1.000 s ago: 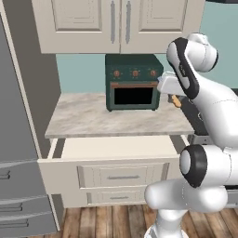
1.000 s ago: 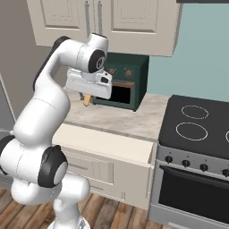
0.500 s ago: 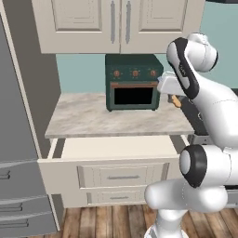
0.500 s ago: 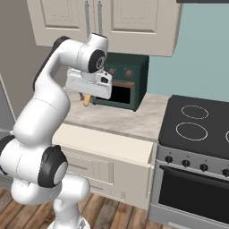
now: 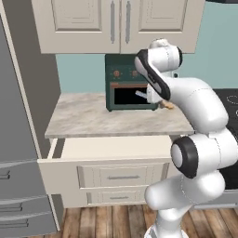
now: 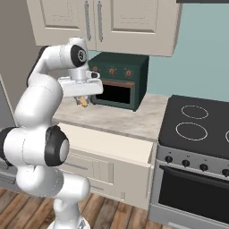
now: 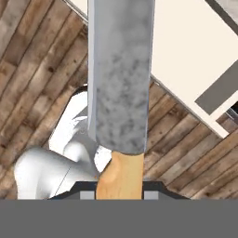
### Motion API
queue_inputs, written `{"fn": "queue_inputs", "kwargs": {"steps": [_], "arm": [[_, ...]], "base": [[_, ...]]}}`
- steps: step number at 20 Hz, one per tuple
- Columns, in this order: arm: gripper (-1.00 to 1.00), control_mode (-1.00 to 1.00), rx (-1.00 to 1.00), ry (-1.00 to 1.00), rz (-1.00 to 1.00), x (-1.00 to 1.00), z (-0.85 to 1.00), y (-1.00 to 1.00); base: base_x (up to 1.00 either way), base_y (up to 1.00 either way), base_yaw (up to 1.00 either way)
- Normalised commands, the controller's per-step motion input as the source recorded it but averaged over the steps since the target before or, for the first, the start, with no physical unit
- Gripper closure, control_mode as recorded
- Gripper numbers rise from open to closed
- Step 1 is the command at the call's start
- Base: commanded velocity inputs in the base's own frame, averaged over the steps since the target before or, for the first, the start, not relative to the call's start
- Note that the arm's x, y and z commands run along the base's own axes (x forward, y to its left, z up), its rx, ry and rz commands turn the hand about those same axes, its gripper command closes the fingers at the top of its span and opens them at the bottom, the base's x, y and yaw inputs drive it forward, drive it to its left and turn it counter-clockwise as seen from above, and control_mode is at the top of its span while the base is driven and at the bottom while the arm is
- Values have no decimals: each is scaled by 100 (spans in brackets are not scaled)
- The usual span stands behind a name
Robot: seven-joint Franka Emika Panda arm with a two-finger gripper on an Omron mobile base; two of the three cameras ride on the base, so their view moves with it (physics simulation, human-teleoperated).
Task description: Pick up the metallic utensils from the counter and place them in the open drawer. Make sure not to pick up any wooden utensils.
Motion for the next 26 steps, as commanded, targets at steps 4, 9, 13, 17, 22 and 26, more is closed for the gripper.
{"fn": "queue_inputs", "kwargs": {"steps": [4,9,13,17,22,26], "arm": [[100,-100,-22,13,43,13,-49,34],[100,-100,-2,3,33,0,-38,2],[100,-100,26,-5,10,-7,0,1],[100,-100,20,2,-9,0,0,15],[100,-100,-10,34,0,7,-1,15],[100,-100,-4,10,-8,23,-51,66]], "base": [[0,0,0],[0,0,0],[0,0,0],[0,0,0],[0,0,0],[0,0,0]]}}
